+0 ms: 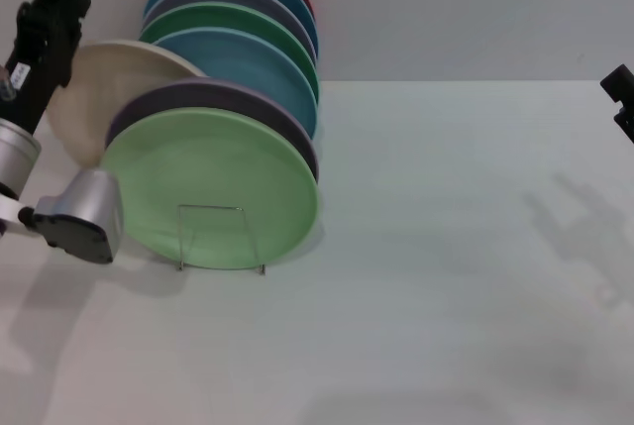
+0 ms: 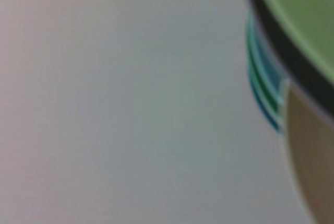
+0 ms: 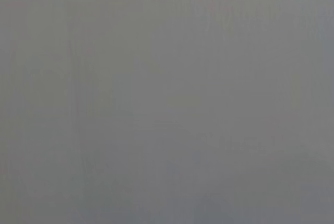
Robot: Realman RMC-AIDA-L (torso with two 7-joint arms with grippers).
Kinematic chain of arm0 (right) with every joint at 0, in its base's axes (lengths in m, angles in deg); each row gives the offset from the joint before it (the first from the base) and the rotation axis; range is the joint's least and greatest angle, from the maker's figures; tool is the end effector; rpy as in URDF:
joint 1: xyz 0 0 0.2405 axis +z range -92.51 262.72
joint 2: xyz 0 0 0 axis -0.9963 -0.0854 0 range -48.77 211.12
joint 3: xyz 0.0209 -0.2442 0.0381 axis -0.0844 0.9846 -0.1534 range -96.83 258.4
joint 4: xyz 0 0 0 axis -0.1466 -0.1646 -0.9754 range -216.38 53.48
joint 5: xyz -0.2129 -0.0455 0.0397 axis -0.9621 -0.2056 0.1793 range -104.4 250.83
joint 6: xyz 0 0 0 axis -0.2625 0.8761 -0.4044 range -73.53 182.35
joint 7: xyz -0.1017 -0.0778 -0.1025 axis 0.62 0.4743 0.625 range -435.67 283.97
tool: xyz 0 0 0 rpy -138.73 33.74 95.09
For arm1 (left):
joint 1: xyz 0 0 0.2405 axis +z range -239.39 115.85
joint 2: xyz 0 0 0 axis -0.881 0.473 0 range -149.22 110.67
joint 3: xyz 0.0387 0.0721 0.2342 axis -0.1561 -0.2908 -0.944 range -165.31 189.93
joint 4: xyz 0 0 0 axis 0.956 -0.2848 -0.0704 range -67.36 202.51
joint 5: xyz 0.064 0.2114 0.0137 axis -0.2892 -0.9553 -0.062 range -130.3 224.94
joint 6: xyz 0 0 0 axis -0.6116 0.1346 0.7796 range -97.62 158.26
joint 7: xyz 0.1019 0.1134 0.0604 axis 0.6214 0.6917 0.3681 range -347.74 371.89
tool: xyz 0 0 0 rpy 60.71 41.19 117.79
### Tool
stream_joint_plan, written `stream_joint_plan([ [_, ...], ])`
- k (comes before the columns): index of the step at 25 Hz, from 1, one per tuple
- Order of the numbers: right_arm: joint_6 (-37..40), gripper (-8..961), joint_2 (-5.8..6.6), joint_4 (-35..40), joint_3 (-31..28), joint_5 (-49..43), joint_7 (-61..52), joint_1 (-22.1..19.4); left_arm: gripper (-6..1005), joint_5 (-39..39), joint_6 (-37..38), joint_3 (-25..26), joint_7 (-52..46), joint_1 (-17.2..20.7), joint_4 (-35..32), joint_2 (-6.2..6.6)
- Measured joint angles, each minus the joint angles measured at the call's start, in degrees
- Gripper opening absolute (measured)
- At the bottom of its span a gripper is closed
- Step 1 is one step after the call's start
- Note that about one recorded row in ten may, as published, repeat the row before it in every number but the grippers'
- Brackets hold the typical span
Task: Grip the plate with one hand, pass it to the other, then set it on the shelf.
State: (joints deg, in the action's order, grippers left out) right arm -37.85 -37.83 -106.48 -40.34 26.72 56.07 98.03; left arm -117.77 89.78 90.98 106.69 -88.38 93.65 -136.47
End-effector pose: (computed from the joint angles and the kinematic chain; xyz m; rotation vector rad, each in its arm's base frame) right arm 0.2851 0.2981 0.0474 -1.8255 0.3871 1.2956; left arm -0.2453 0.4121 0.0162 -1.2171 1.0609 0.5370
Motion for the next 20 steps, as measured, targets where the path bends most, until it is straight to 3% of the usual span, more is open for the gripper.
stream_joint_plan([
  [5,0.06,652,0.03,0.03,-0.63,0.0,0.01,0.09,333,-0.32,0.07,0.88,-0.77,2.1,5.97,-0.6],
  [8,0.07,652,-0.04,0.13,-0.79,0.01,0.6,0.0,331,-0.06,1.83,4.21,-7.59,4.0,10.03,-0.92],
  [9,0.01,653,-0.1,0.15,-0.79,0.07,0.98,-0.18,331,0.13,5.27,7.04,-17.2,6.3,13.01,-1.11],
  [10,0.01,653,-0.1,0.15,-0.79,0.07,0.98,-0.18,330,0.13,5.27,7.04,-17.2,6.3,13.01,-1.11],
  [13,-0.4,653,-0.3,0.4,-0.93,1.0,2.88,-0.62,336,0.78,9.23,9.64,-37.8,11.39,17.45,-1.06],
  [15,-0.47,654,-0.39,0.66,-1.08,1.42,3.66,-0.64,343,1.32,10.51,11.84,-57.59,14.92,18.64,-0.98],
  [18,-1.15,654,-0.63,2.31,-1.38,3.75,6.94,-0.74,398,1.68,13.79,14.98,-81.36,16.92,13.15,-0.92],
  [19,-1.42,654,-0.78,3.71,-1.38,6.0,8.96,-0.76,424,1.82,15.67,16.69,-91.52,16.68,7.59,-0.95],
  [20,-1.42,655,-0.78,3.71,-1.38,6.0,8.96,-0.76,450,1.82,15.67,16.69,-91.52,16.68,7.59,-0.95],
])
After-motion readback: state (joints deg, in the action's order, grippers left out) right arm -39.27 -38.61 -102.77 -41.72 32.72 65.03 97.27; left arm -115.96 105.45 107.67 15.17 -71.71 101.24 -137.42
